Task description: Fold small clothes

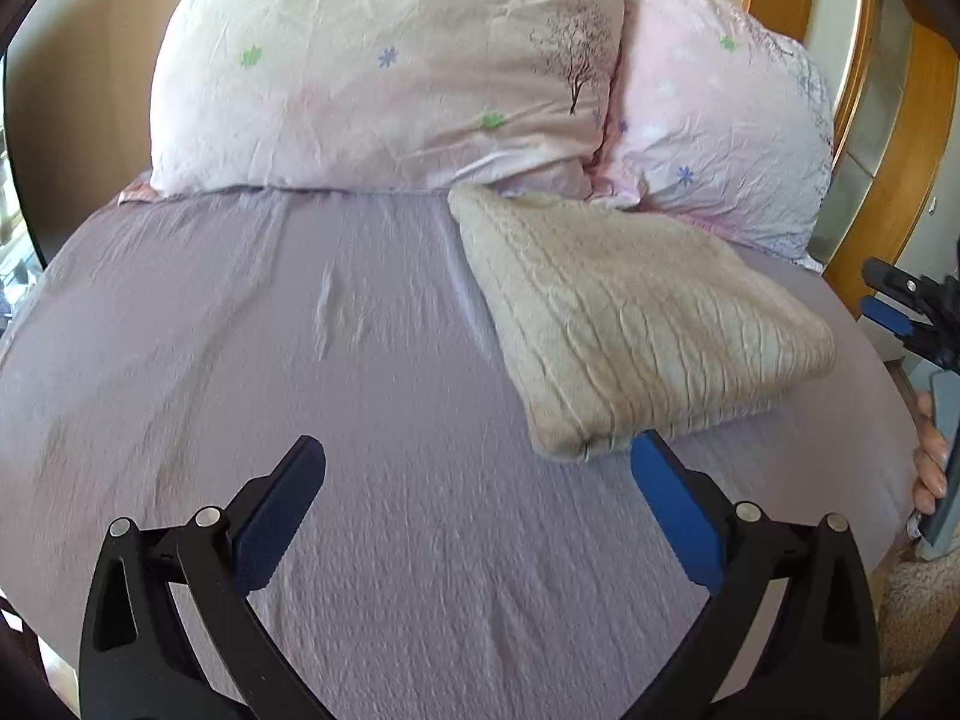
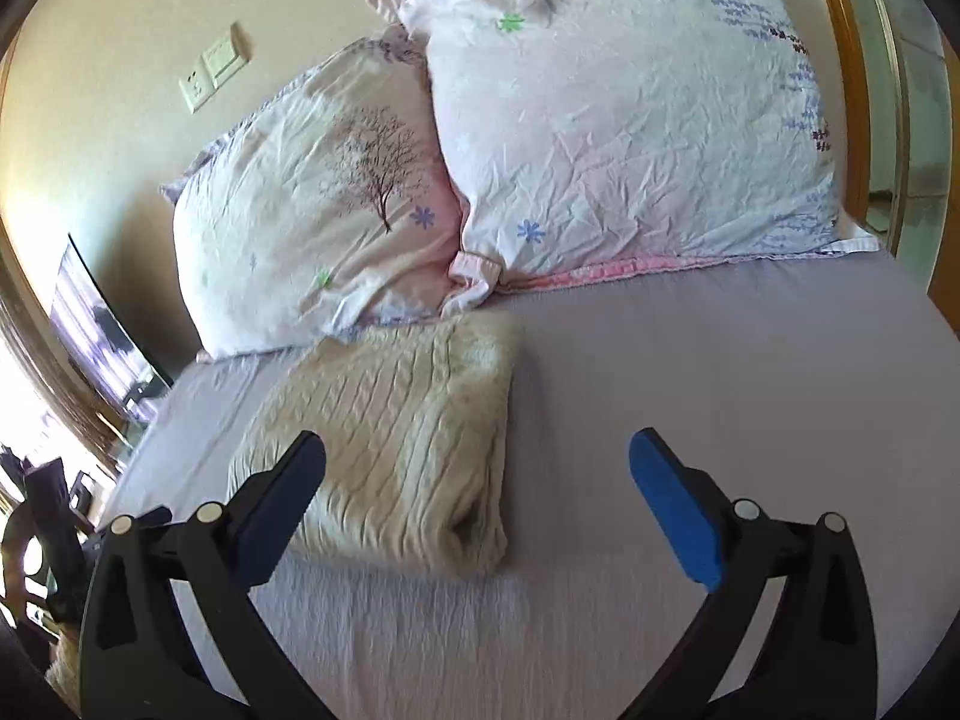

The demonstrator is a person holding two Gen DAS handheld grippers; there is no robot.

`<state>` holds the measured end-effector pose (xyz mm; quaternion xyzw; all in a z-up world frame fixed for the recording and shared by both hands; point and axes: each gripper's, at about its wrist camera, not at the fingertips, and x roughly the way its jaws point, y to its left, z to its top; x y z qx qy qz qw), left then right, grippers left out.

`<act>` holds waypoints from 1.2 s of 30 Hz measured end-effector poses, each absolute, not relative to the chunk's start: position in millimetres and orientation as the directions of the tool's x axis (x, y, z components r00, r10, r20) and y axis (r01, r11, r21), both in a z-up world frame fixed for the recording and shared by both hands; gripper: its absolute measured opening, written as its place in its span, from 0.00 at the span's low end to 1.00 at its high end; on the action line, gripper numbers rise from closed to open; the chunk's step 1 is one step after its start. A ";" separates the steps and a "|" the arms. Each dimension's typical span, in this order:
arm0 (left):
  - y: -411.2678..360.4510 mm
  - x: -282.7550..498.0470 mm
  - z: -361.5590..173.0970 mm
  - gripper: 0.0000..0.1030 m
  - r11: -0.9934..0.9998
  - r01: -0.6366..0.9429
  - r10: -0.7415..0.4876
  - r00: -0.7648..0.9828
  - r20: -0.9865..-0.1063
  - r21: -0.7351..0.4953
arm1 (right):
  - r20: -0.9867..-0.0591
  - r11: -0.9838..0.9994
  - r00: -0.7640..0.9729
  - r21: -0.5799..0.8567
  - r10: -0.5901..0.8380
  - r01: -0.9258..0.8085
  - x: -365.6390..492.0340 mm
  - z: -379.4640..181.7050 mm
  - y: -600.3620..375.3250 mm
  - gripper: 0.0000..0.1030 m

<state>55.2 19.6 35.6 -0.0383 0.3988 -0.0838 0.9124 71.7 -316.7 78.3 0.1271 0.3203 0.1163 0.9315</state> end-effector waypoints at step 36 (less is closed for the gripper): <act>-26.9 58.0 -8.3 0.99 0.992 0.119 -0.052 0.628 -0.777 0.029 | -0.758 0.994 0.649 0.002 0.071 -0.106 54.6 -19.1 -204.0 0.98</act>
